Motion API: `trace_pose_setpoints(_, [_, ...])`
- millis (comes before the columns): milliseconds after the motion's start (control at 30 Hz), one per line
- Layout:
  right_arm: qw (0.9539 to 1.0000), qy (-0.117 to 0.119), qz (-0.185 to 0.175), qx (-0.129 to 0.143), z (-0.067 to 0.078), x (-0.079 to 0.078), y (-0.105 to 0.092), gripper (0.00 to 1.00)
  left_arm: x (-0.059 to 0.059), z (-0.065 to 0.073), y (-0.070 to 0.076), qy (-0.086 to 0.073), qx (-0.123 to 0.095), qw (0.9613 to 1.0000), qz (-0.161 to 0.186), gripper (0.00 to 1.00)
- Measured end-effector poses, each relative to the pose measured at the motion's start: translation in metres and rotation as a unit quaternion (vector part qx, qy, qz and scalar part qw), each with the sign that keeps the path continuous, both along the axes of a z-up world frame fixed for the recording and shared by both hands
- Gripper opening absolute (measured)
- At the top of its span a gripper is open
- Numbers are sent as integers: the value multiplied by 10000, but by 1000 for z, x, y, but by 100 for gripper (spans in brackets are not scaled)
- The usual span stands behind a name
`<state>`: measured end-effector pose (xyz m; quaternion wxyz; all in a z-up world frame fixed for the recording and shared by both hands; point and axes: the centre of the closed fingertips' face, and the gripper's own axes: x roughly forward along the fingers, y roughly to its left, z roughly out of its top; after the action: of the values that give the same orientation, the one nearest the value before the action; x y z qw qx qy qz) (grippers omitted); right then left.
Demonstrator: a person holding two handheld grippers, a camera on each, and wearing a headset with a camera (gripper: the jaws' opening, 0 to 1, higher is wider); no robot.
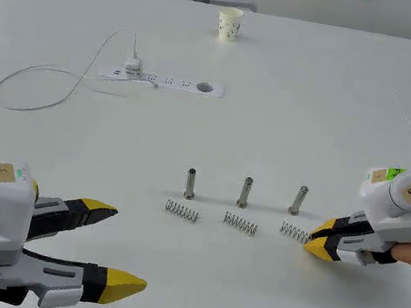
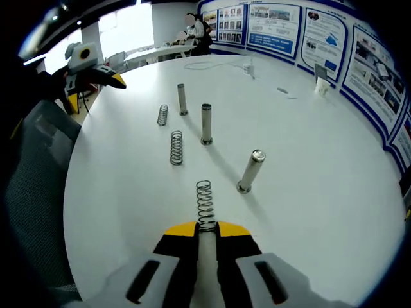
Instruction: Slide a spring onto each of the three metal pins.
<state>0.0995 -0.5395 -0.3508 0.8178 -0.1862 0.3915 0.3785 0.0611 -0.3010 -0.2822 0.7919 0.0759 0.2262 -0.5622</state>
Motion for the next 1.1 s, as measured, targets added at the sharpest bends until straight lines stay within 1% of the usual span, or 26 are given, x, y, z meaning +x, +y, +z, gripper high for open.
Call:
trace_pose_setpoints(167, [9999, -51, -50, 82, 8, -2, 0, 11, -1, -1, -5, -16, 14, 9999, -112, 69])
trace_pose_setpoints(433, [10000, -13, -10, 82, 12, -11, 3, 11, 2, -5, -17, -37, 82, 9994, -326, 66])
trace_pose_setpoints(567, [9998, -55, 33, 203, 21, -15, 11, 11, 4, -4, -25, -70, 79, 9989, -453, 65])
trace_pose_setpoints(800, [9992, -106, 319, 213, 33, -25, 25, 11, 5, -7, -37, -70, 92, 9979, -630, 63])
trace_pose_setpoints(933, [9986, -122, 469, 232, 38, -30, 35, 11, 4, -7, -44, -60, 49, 9975, -697, 59])
trace_pose_setpoints(1100, [9971, -147, 708, 240, 44, -35, 50, 11, 4, -11, -51, -9, 29, 9970, -775, 55])
